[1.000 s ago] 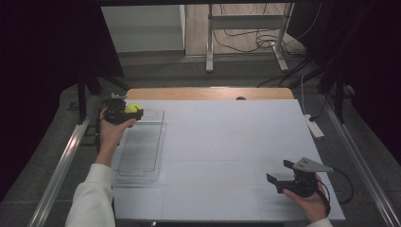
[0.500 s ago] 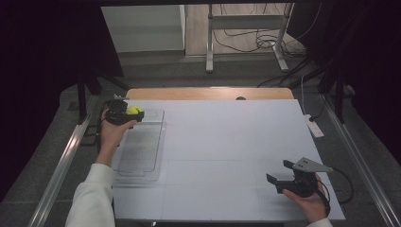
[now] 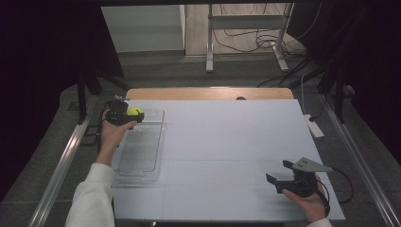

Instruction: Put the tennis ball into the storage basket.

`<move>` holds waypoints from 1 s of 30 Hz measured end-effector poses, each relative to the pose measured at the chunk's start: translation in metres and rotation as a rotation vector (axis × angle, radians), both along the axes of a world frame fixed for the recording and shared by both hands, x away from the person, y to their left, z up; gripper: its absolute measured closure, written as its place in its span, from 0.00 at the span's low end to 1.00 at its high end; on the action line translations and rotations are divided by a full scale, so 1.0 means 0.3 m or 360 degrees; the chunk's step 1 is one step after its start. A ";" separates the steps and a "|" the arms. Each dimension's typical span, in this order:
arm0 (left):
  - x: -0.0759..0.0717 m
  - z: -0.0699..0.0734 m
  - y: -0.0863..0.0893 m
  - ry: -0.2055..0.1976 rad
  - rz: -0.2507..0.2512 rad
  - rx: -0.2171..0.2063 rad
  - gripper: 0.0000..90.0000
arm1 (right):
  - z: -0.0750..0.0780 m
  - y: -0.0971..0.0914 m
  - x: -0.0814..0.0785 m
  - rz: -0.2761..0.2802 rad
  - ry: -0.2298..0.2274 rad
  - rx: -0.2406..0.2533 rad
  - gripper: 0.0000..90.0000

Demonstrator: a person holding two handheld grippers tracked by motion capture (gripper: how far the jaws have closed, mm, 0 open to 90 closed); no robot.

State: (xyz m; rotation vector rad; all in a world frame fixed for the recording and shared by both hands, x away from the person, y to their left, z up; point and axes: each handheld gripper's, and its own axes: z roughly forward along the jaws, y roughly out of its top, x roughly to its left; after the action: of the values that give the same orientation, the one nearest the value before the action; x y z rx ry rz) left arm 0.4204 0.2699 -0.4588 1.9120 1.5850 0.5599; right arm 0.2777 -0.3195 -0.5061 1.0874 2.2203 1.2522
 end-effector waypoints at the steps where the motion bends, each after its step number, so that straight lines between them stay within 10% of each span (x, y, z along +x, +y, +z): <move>1: 0.002 -0.002 0.000 0.0005 -0.0002 0.0008 0.29 | 0.000 0.000 0.000 0.0001 0.0000 -0.0001 0.12; 30: 0.026 -0.059 -0.009 0.0144 -0.0043 0.0092 0.29 | -0.002 0.001 0.001 -0.0008 0.0010 -0.0010 0.12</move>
State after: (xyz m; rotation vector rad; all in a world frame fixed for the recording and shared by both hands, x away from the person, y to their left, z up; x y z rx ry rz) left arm 0.4283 0.2671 -0.4764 2.0249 1.6125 0.5194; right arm 0.2782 -0.3191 -0.5065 1.0951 2.2233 1.2407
